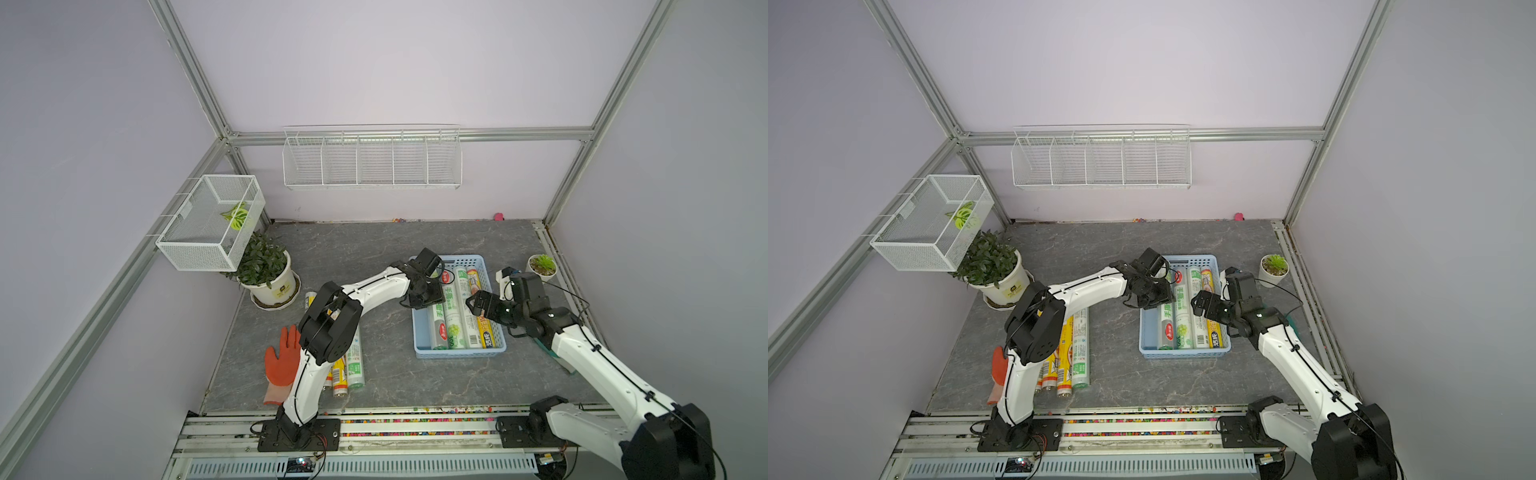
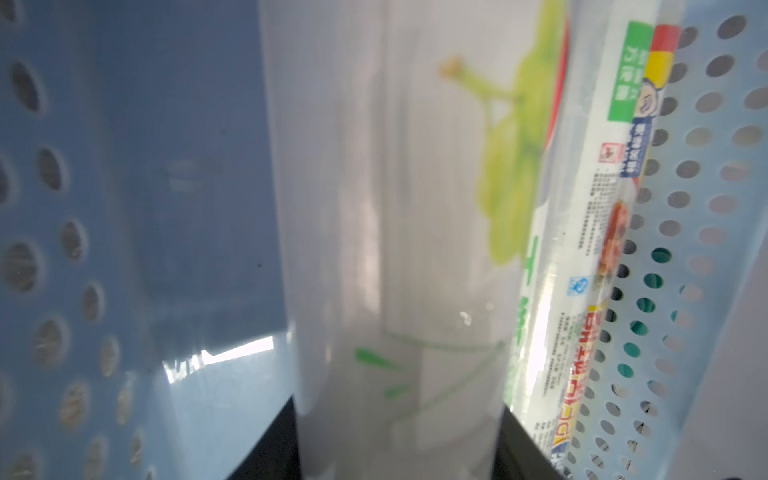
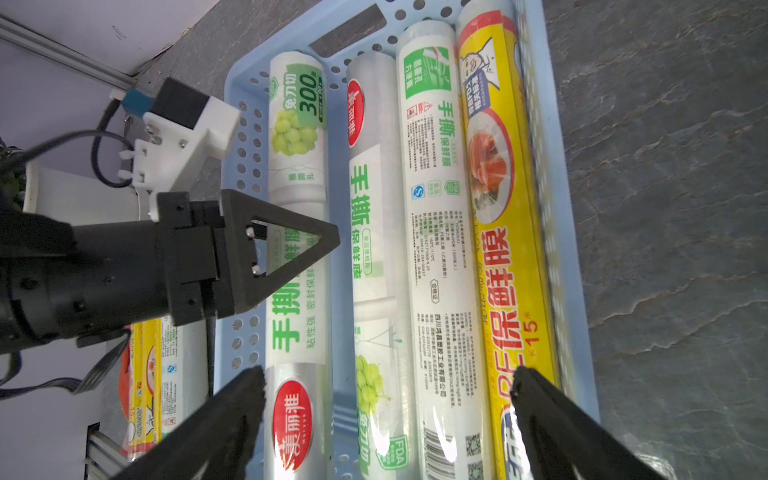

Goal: Put the plastic wrap into the basket
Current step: Place the plastic wrap in the basket.

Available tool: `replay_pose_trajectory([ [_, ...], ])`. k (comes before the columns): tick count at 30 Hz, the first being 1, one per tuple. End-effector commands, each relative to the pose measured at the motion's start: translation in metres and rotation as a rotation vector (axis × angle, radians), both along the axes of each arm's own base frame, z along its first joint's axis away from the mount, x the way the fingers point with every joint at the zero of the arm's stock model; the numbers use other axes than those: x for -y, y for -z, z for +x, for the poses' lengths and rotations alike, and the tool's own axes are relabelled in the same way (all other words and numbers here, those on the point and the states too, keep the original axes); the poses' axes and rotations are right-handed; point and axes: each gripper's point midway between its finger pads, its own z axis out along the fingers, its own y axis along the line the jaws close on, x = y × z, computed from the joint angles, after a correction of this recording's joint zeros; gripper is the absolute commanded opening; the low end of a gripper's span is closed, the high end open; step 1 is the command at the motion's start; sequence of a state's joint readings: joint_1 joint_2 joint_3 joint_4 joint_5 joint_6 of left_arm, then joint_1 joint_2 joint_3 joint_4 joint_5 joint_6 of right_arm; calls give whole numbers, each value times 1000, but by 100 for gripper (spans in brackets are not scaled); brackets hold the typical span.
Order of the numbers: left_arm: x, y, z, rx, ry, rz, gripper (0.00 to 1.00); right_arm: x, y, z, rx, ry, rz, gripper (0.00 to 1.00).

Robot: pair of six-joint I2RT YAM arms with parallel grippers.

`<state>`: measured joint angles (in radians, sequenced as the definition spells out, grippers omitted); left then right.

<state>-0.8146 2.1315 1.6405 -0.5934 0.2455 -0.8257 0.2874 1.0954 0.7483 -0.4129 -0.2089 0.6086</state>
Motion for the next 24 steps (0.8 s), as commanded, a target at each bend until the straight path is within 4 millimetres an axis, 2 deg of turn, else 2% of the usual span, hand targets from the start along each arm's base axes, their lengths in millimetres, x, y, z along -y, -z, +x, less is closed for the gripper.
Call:
replay_pose_trajectory([
  [1, 14, -15, 3, 23, 31, -52, 31, -4, 0, 2, 8, -28, 8, 98],
  [6, 15, -12, 1, 11, 38, -54, 45, -7, 0, 3, 1, -37, 19, 98],
  [11, 11, -10, 1, 15, 35, -33, 53, -9, -1, 4, 3, -38, 29, 98],
  [20, 9, -8, 2, 14, 39, -7, 62, -10, -6, 5, 11, -38, 42, 98],
  [24, 9, -11, 3, 20, 39, -8, 62, -11, -8, 5, 13, -41, 49, 98],
])
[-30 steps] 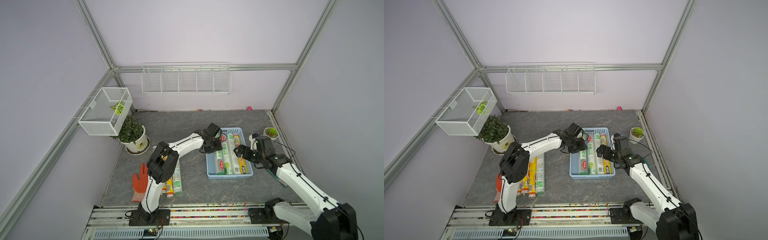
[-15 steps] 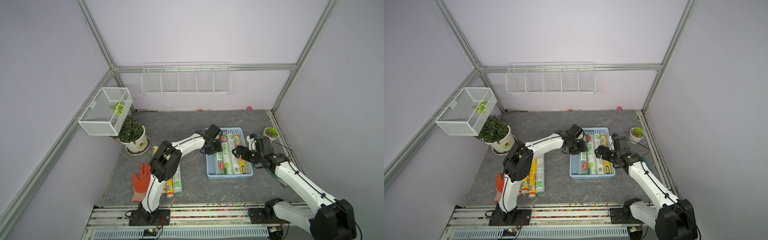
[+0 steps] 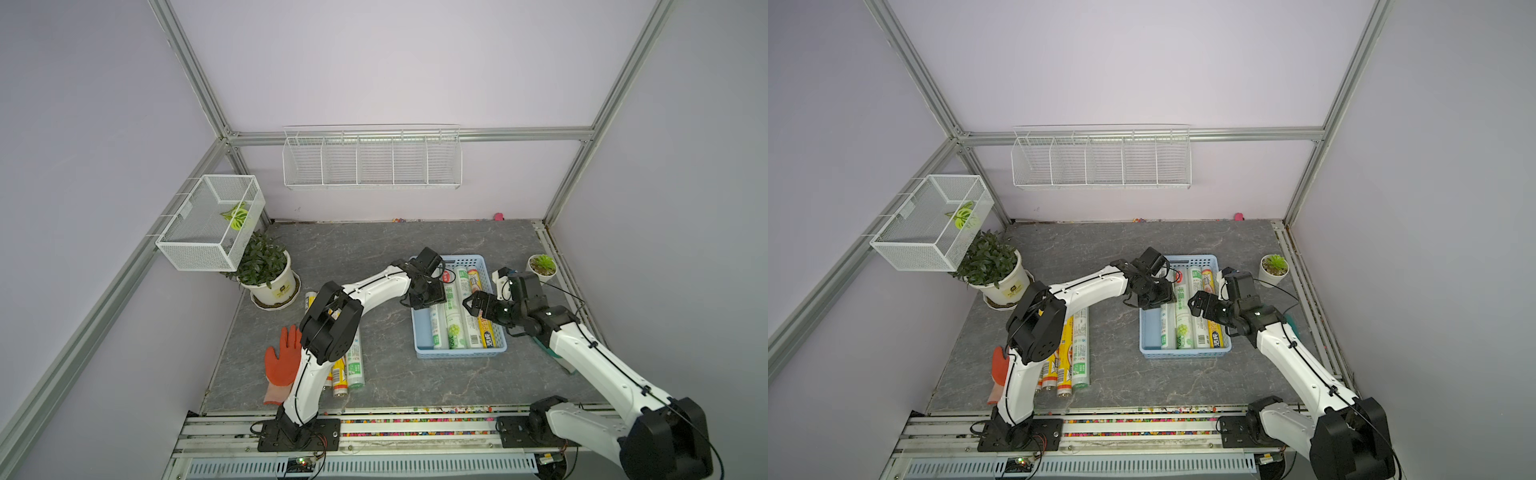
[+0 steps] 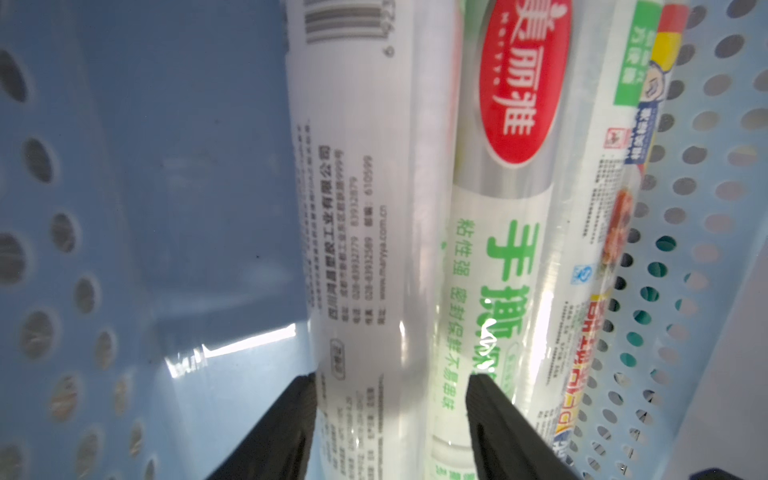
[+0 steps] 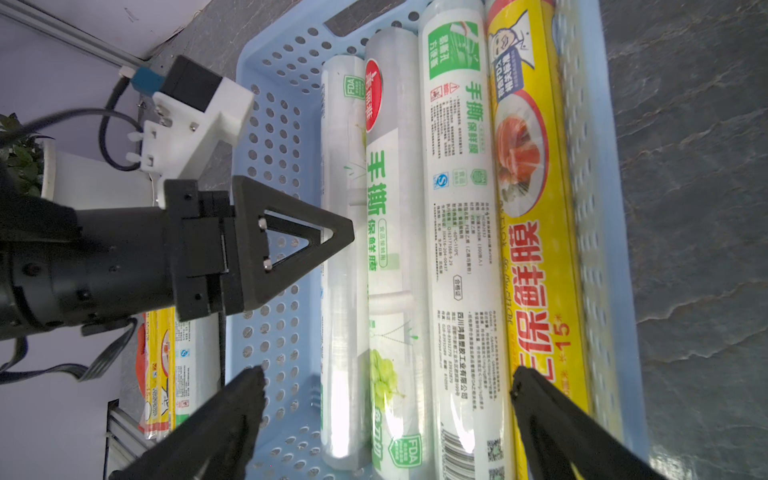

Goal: Put the plastic wrap into the basket
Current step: Place the plastic wrap in the basket.

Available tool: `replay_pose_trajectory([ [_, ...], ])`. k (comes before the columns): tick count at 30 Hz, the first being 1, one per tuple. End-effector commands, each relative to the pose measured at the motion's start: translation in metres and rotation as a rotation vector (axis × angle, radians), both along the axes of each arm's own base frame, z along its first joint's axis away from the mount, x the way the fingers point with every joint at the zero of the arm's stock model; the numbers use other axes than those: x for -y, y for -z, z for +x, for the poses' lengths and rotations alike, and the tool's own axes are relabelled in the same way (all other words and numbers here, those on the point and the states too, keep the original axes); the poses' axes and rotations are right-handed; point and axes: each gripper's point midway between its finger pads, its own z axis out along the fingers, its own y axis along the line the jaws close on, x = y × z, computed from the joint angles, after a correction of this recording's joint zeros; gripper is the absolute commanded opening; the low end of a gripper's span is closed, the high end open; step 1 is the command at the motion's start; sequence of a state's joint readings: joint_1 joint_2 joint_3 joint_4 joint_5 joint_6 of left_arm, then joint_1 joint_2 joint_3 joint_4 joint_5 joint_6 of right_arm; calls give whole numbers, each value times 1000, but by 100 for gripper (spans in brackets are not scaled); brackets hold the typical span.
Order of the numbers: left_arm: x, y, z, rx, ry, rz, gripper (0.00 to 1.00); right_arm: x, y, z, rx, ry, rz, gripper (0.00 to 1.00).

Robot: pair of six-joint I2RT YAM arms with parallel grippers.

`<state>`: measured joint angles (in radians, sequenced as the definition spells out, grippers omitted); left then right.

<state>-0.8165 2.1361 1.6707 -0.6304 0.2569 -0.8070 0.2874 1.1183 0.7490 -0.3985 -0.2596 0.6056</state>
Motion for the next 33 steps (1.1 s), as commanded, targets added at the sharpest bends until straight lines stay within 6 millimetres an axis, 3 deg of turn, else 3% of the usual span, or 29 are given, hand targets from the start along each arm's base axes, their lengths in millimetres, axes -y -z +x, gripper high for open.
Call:
replay_pose_trajectory([
  [1, 7, -8, 5, 26, 14, -14, 62, -3, -11, 6, 31, -5, 17, 98],
  [10, -3, -40, 5, 95, -1, -33, 63, -2, -18, 4, 50, 0, 24, 98],
  [19, -20, -89, -1, 214, -14, -81, 66, -6, -39, 5, 98, -12, 57, 98],
  [26, -56, -116, -3, 333, -86, -52, 66, -36, -57, 4, 135, -104, 64, 98],
  [33, -133, -121, -6, 405, -255, 75, 63, -74, -54, 4, 136, -202, -41, 98],
])
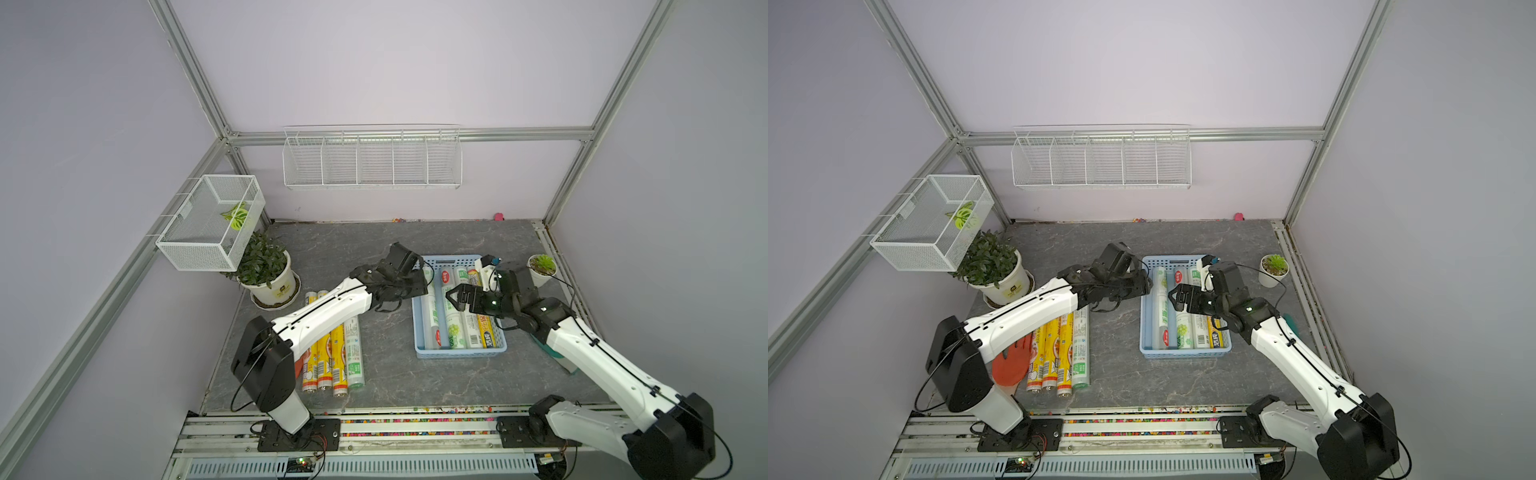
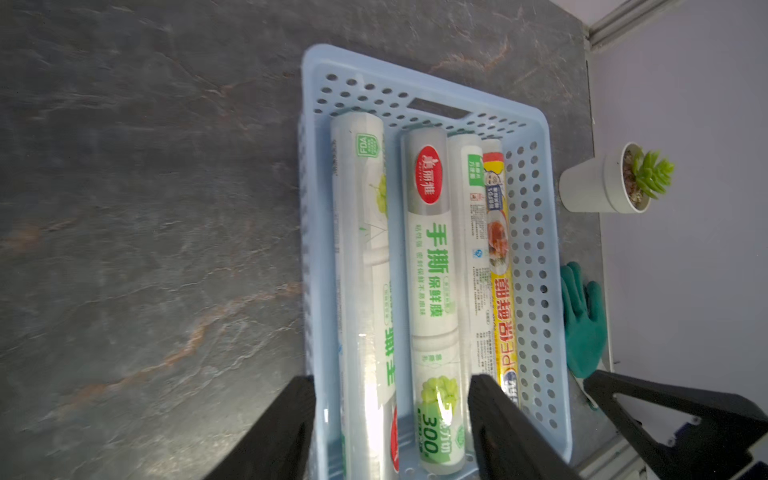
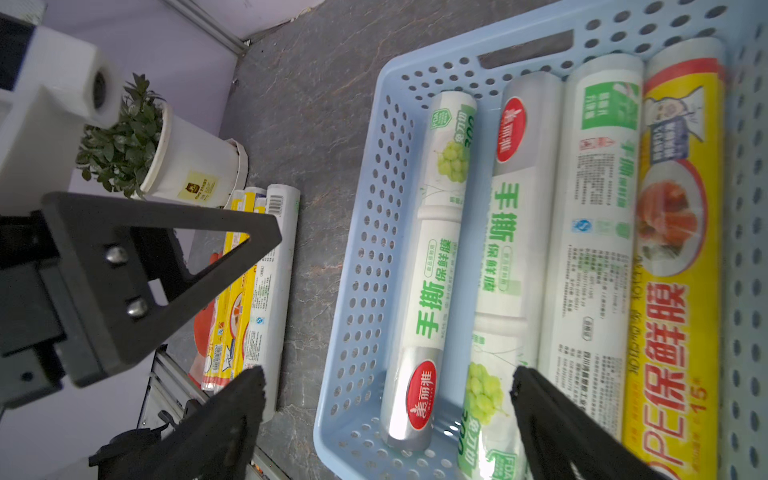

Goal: Put the plastic wrap into the basket
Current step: Place the plastic wrap in the basket.

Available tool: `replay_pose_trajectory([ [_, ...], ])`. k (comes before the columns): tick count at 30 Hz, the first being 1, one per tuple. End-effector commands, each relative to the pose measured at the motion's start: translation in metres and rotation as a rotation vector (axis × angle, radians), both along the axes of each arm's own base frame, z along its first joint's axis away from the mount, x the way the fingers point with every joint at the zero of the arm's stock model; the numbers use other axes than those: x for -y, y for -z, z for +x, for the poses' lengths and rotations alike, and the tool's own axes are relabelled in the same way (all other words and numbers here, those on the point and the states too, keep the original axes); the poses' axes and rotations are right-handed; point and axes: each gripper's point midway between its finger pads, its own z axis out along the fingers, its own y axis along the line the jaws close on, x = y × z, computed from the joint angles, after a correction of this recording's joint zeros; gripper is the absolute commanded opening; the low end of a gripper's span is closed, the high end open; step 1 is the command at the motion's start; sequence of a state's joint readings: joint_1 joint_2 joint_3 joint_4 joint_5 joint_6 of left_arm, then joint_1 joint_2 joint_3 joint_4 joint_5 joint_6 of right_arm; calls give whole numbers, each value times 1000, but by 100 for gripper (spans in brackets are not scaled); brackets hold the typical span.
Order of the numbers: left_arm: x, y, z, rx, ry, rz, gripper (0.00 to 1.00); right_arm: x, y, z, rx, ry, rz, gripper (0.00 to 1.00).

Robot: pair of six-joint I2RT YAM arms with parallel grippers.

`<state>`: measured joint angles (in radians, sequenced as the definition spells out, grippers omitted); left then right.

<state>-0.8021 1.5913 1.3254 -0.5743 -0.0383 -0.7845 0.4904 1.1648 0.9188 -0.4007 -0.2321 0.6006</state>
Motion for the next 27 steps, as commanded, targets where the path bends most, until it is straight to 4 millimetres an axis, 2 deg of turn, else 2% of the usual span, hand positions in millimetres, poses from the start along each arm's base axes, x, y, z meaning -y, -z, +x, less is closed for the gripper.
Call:
replay_pose_trajectory([
  [1, -49, 4, 3, 28, -123, 69, 62, -12, 2, 5, 23, -23, -77, 98],
  [6, -117, 33, -8, -31, -235, 102, 58, -41, 10, 7, 19, -73, -122, 96],
  [9, -143, 52, -16, -67, -260, 94, 57, -61, 12, 4, 35, -118, -166, 96],
  [12, -158, 68, -22, -99, -266, 112, 57, -80, 10, 1, 43, -164, -202, 96],
  [18, -174, 95, -27, -187, -268, 175, 52, -113, 17, -10, 57, -246, -231, 96],
  [24, -181, 106, -35, -217, -273, 205, 53, -137, 26, -13, 40, -269, -224, 97],
  [27, -182, 113, -38, -227, -275, 204, 53, -142, 31, -15, 36, -274, -245, 97],
])
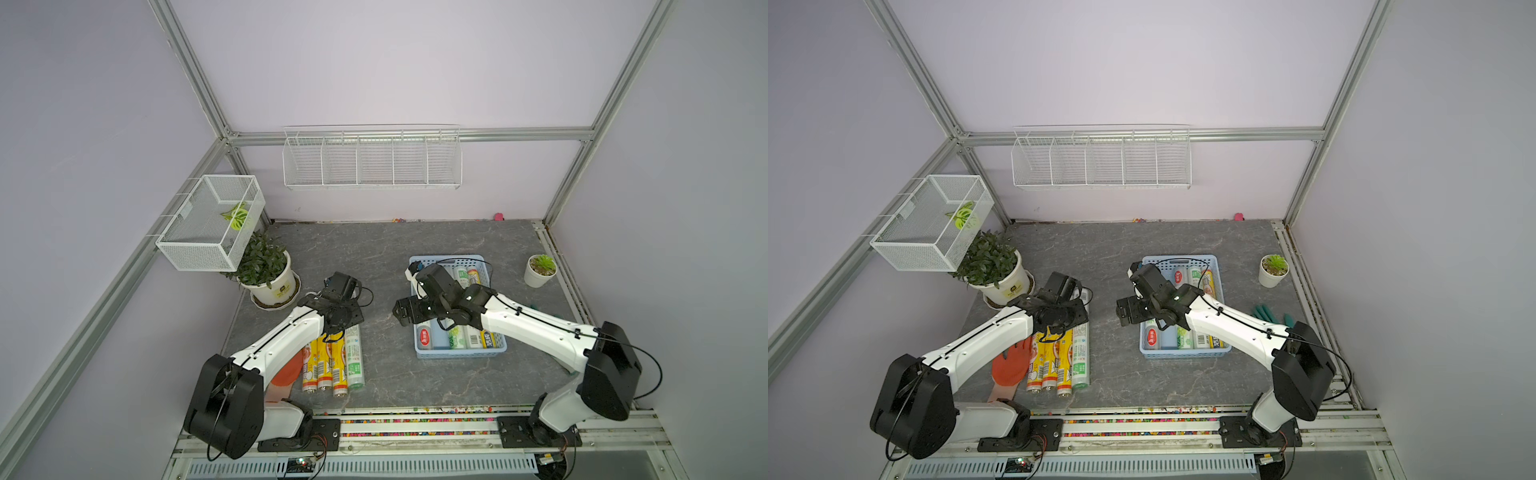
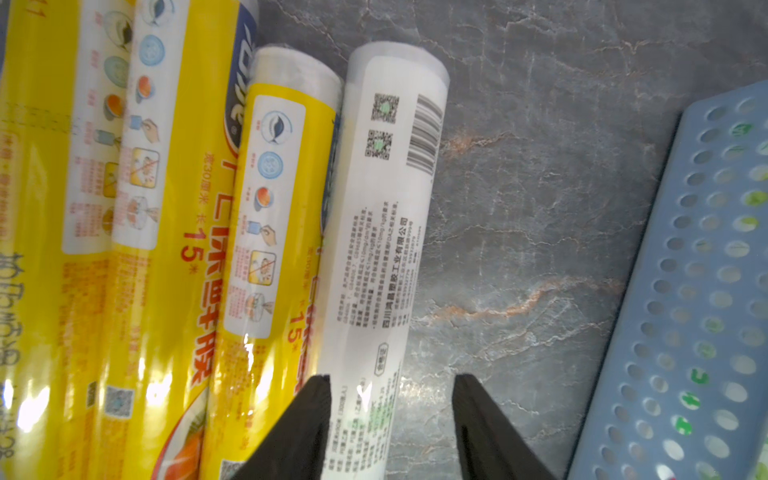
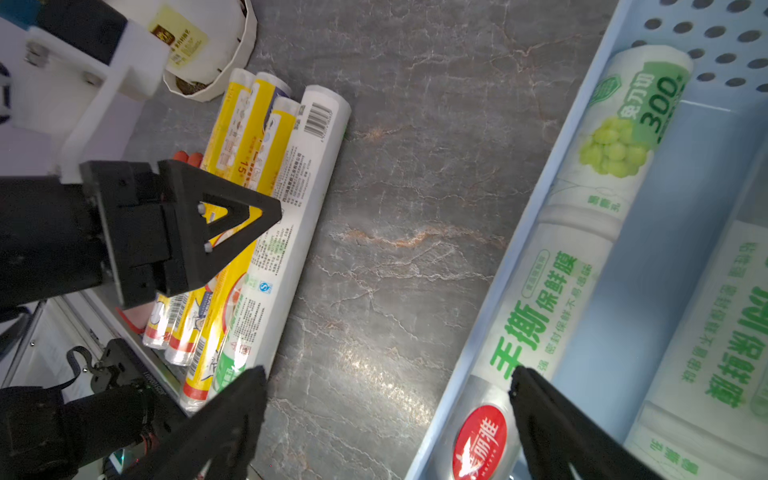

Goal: Put the plastic wrap into the basket
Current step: Place the plastic wrap in the basket, then pick up the plastic wrap from the center of the board.

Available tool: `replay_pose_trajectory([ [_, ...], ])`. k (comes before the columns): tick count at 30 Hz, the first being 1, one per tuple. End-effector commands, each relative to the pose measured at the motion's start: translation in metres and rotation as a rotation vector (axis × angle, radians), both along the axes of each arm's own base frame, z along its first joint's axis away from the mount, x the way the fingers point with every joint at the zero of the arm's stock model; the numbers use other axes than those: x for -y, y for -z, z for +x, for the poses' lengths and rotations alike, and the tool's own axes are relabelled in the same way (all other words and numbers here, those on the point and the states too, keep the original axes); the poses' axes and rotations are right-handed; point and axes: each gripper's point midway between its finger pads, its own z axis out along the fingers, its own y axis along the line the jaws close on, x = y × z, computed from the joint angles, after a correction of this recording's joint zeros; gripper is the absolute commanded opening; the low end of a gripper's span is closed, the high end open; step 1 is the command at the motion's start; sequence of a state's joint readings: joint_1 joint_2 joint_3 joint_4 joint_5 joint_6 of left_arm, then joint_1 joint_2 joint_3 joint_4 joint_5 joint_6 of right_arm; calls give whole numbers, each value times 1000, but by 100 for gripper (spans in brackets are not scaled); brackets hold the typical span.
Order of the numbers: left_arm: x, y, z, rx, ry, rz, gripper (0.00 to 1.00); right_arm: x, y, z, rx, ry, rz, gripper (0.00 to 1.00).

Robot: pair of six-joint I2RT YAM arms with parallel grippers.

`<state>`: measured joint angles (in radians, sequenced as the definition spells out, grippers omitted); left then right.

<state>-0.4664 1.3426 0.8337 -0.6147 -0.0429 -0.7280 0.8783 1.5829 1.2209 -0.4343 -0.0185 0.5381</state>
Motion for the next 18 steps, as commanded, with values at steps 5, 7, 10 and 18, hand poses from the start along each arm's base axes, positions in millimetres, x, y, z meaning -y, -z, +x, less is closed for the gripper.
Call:
replay_pose_trajectory([
  [5, -2, 13, -7, -32, 24, 13, 54, -12, 2, 1, 0, 12, -2, 97],
  [7, -2, 15, -7, -37, 29, 19, 54, -12, 2, 1, 1, 13, -4, 97],
  [10, 0, 20, -7, -50, 38, 14, 54, -12, 3, 1, 2, 13, -8, 97],
  [18, 0, 34, -7, -99, 45, 40, 54, -14, 9, 1, -8, 7, -13, 97],
])
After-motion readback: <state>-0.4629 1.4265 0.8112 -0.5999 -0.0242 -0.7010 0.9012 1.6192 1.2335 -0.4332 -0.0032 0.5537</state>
